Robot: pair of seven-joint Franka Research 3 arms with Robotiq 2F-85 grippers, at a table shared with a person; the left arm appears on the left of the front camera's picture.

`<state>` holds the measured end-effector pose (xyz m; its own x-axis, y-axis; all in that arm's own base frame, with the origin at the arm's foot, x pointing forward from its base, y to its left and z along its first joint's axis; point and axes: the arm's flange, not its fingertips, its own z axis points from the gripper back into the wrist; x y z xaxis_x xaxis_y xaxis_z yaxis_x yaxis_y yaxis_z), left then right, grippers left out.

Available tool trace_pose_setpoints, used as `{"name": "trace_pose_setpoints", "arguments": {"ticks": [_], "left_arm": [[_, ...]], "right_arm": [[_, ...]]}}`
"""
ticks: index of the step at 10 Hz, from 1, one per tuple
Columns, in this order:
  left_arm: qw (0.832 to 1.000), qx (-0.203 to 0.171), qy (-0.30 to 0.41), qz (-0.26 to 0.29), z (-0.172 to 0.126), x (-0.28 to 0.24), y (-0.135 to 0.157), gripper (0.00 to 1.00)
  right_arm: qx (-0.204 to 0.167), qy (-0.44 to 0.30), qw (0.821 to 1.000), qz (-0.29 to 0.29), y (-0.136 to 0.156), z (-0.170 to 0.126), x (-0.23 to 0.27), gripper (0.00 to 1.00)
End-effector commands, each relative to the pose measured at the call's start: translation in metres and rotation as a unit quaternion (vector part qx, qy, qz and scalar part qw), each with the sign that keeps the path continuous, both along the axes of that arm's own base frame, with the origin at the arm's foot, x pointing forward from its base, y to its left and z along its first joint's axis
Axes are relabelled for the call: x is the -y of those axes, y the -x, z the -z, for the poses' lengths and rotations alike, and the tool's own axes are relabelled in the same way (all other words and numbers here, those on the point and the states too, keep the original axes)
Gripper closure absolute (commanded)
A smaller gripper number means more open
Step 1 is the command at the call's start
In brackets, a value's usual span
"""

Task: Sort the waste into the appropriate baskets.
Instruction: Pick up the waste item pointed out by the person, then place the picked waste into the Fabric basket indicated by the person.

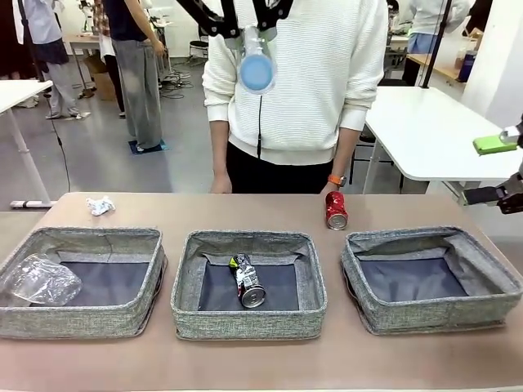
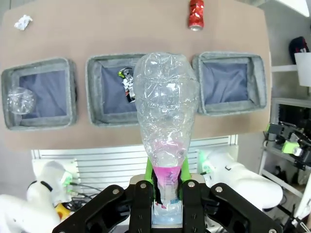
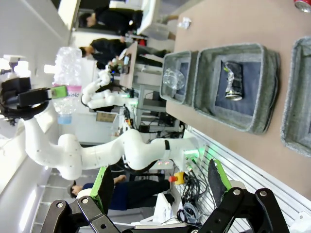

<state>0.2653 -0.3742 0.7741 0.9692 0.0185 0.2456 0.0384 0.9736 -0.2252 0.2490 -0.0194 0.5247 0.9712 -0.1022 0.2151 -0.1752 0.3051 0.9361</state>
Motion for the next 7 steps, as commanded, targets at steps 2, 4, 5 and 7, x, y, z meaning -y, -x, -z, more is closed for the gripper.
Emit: {"name": "trace_pose_setpoints", "arguments": {"ticks": [2, 4, 5, 7], "left_arm": [[1.000, -0.005, 0.010, -0.004, 0.0015, -0.0034, 0.0017, 0.79], [1.000, -0.005, 0.010, -0.004, 0.0015, -0.0034, 0.0017, 0.79], [1.000, -0.005, 0.010, -0.004, 0.0015, -0.0034, 0.0017, 0.79], [1.000, -0.005, 0.010, -0.004, 0.0015, -0.0034, 0.0017, 0.79]], "right_arm": [[0.008, -0.003, 1.000, 0.003, -0.0037, -0.0025, -0.0027, 0.00], [0.008, -0.003, 1.000, 0.003, -0.0037, -0.0025, -0.0027, 0.00], [0.008, -0.003, 1.000, 0.003, -0.0037, -0.0025, -0.0027, 0.00], [0.008, -0.003, 1.000, 0.003, -0.0037, -0.0025, -0.0027, 0.00]]}}
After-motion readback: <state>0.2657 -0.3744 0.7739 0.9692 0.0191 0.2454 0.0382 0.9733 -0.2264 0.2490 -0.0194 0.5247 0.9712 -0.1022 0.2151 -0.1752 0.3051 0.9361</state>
